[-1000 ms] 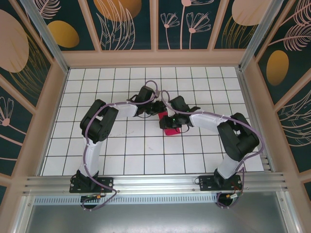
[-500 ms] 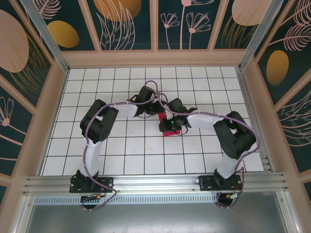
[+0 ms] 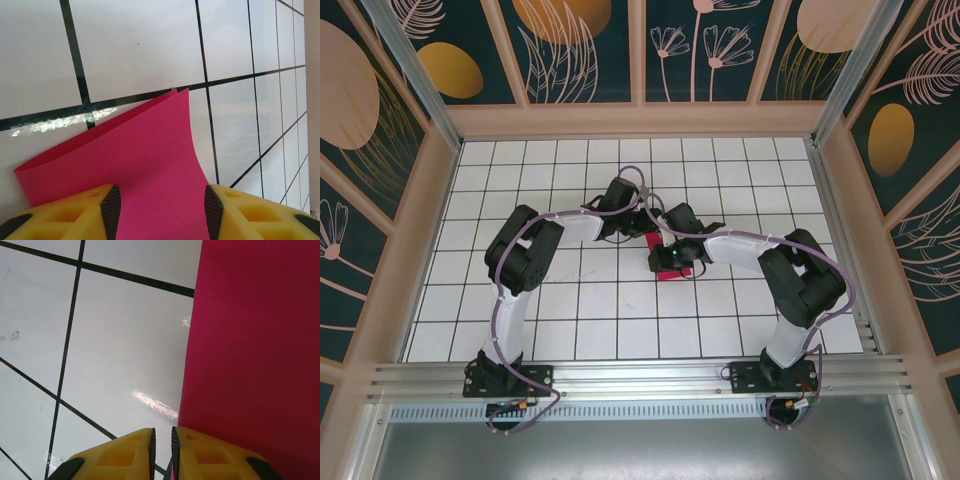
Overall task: Fold a paper plane with a square sheet of paper (fold left side to right side)
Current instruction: Fold the square sheet of paper in half at the center of the table, then hold the square sheet of paper at the center of the table.
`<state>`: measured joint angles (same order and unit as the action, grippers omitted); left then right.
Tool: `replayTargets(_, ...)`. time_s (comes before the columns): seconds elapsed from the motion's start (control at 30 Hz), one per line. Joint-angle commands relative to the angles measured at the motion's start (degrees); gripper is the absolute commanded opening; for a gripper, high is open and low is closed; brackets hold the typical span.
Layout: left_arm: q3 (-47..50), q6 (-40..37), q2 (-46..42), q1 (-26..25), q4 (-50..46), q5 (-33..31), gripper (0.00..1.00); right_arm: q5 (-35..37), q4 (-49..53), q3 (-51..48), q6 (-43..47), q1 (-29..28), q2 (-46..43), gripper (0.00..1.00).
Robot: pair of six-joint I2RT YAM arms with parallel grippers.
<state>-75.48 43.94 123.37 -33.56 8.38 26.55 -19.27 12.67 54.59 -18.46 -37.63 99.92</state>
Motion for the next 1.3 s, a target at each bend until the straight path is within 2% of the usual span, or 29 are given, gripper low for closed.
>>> replayTargets(0.0, 1.4, -1.4, 2.8, -0.6, -5.1, -2.3, 0.51, -0.7, 4.1, -1.0, 0.3, -1.5, 3.4, 0.2)
replayTargets(0.3, 1.7, -1.5, 2.6, -0.6, -5.0, -2.0, 0.51, -3.9, -1.0, -3.7, -0.4, 0.0, -6.1, 0.25)
replayTargets(0.47, 1.9, -1.6, 2.4, -0.6, -4.9, -2.0, 0.51, -10.3, -3.1, -3.8, 0.2, 5.9, -12.7, 0.33)
replayTargets(0.6, 1.9, -1.5, 2.4, -0.6, -4.7, -1.9, 0.51, -13.3, -3.8, -3.6, 0.4, 12.8, -14.9, 0.33)
replayTargets(0.73, 2.0, -1.4, 2.4, -0.6, -4.5, -1.9, 0.51, -12.8, -3.2, -1.0, 0.6, 17.9, -11.1, 0.23)
replayTargets(0.9, 2.0, -1.3, 2.4, -0.6, -4.4, -1.8, 0.51, -12.7, -4.4, 4.6, -0.3, 19.2, -2.8, 0.12)
replayTargets(1.27, 2.1, -1.2, 2.5, -0.7, -4.1, -1.6, 0.51, -14.9, -4.3, 17.0, -1.4, 18.8, 13.2, 0.1)
